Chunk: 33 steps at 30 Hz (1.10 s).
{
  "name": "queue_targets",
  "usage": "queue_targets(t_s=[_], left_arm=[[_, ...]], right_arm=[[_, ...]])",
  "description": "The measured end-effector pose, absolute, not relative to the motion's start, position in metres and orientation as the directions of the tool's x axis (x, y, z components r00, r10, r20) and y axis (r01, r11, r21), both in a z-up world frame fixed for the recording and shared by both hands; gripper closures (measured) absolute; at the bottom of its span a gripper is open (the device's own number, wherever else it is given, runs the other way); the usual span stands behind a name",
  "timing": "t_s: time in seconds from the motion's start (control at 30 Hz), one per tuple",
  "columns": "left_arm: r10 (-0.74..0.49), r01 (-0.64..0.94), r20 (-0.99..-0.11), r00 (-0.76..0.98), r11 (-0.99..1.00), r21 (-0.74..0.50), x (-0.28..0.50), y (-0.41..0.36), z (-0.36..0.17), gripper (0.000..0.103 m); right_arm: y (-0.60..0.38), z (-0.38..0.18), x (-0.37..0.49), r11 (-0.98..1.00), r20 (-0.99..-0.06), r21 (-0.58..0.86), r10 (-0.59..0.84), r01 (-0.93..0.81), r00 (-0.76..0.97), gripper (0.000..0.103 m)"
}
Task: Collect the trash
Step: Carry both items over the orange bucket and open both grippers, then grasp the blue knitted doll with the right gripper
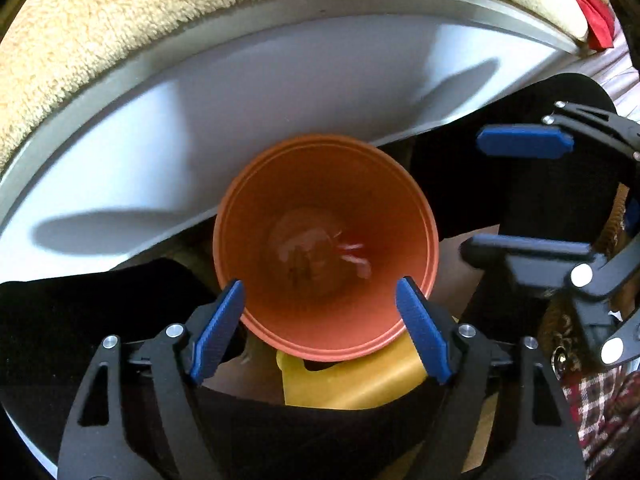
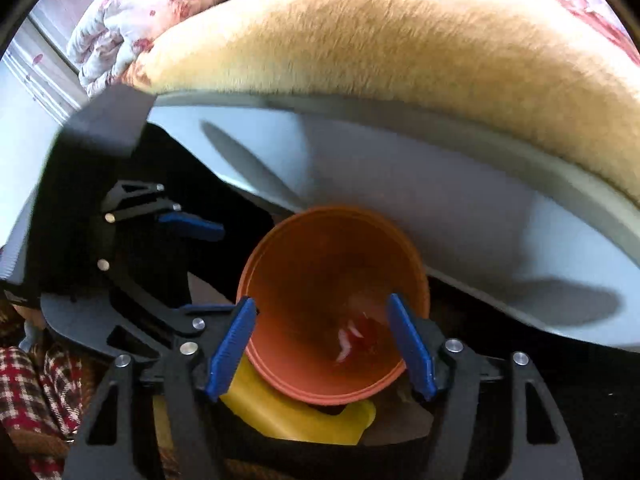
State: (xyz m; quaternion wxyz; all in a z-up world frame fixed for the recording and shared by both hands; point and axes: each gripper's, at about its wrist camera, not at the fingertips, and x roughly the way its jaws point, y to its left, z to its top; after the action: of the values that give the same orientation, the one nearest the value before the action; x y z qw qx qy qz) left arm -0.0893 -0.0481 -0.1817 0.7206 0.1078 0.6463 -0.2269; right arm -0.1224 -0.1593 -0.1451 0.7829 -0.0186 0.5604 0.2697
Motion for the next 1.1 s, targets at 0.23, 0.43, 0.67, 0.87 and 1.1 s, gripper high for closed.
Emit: queue_targets(t_s=[0.23,0.43,0.67,0.87,1.1], left_arm=[[-0.276,0.462,-0.918,0.286,0.879,-0.12,-0.091,-0.032,-0.126,0.027],[-0.29,0.411,-0.8,0.525,0.91,-0.06,-0.064,-0.017,-0.063,0.027],[-0.24,0.321,-0.741,0.628,0.946,-0.035,-0.018,0.005,-0.035,0.027],[-0.215,0.24,-0.728,0.651,0.968,-0.072,0.021,0.027,-0.031,0.027],[-0.226,0.217,-0.695,0.683,0.971,-0.103,0.053,0.033,-0.025,0.027]], right_arm=[[-0.186,-0.086,-0.108,0.867,-0.79,0.238,0.435,-0.438,0.432,0.026],[-0.212,-0.037,-0.07,0.899,-0.683,0.217,0.419,-0.381,0.598,0.019],[-0.23,-0.014,-0.008,0.927,-0.631,0.163,0.361,-0.338,0.686,0.016],[-0.241,0.01,0.066,0.938,-0.574,0.14,0.337,-0.316,0.746,0.012],[-0.243,0.005,0.216,0.978,-0.625,0.11,0.208,-0.179,0.752,0.009]])
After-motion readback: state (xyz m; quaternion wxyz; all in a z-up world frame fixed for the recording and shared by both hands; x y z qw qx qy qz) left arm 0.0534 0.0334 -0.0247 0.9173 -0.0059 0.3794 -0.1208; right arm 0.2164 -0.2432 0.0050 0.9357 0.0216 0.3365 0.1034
